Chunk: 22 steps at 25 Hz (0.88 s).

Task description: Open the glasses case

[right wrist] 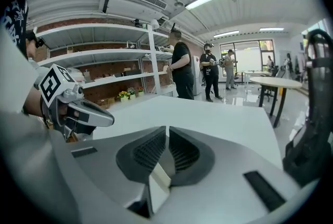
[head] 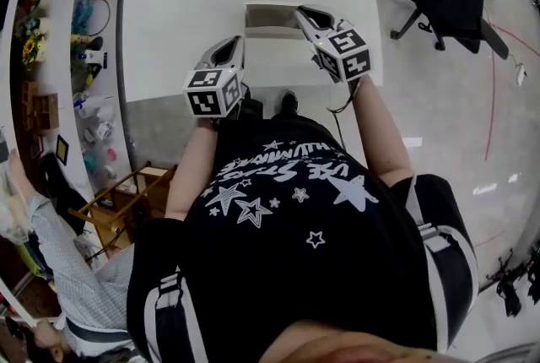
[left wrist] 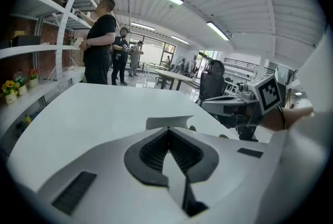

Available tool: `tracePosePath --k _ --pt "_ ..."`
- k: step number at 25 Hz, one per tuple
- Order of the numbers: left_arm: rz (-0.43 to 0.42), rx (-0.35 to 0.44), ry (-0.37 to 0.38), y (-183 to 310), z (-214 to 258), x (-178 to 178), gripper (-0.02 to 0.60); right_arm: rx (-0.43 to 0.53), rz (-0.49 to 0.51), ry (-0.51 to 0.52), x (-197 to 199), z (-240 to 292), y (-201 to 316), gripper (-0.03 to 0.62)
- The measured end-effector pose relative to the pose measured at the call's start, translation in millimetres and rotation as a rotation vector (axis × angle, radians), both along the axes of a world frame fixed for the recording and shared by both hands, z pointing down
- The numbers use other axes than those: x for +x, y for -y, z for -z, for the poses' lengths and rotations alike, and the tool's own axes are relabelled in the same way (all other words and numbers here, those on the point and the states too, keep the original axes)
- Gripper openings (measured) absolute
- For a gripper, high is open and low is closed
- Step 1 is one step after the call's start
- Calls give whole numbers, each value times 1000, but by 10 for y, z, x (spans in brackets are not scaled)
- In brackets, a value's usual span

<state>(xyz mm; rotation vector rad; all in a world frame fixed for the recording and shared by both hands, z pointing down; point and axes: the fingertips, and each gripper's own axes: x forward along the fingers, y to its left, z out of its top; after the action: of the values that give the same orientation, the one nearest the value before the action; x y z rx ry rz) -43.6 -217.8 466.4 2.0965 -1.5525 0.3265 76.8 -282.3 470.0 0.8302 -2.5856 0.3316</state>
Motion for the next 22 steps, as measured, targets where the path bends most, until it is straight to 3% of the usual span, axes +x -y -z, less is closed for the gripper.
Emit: tracePosePath --k 6,12,22 --pt "-29 31 -30 -64 60 -69 12 -14 -41 -18 -32 -68 -132 17" --pt "-54 61 -59 -186 210 -403 12 -41 -80 -13 -363 -44 -261 9" --pt "-32 99 -114 -337 313 -978 12 -7 -65 -40 -963 40 -515 9"
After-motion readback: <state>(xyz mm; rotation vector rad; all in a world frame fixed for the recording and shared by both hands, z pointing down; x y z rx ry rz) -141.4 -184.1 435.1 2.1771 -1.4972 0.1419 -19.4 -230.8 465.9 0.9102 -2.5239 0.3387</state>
